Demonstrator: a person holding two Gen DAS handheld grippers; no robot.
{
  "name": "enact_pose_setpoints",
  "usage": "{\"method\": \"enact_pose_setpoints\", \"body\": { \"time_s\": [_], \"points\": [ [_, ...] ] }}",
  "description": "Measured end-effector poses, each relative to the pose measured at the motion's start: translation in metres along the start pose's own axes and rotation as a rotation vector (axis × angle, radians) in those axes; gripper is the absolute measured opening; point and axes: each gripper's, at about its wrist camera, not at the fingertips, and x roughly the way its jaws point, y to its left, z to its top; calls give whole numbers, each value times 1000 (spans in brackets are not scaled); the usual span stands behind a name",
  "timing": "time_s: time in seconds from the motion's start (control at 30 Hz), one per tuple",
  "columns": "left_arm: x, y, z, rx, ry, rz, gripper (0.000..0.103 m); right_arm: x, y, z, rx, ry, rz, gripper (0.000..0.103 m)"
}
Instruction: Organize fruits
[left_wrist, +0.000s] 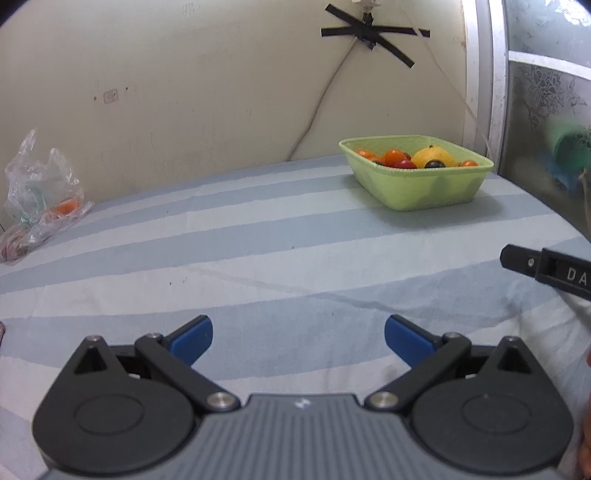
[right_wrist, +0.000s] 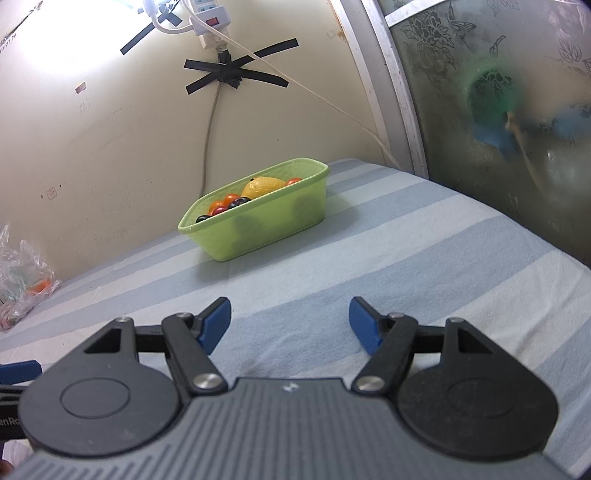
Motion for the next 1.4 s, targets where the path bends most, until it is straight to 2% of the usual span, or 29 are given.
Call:
{"method": "enact_pose_setpoints", "body": {
  "time_s": [0.47,0.67,0.8,1.4],
  "points": [
    [1,-2,-3,2,28,-8,103,-1,0,0,-1,0,-1,73],
    [-4,-3,2,25,31,-4,103,-2,11,2,-53,46,-44,73],
    [-9,-2,4,20,29,-1,103,-18,18,8,-44,49,8,73],
    [-43,23,8,-42,-38,8,103,-74,69,39,-119,-53,125,78]
  ]
}}
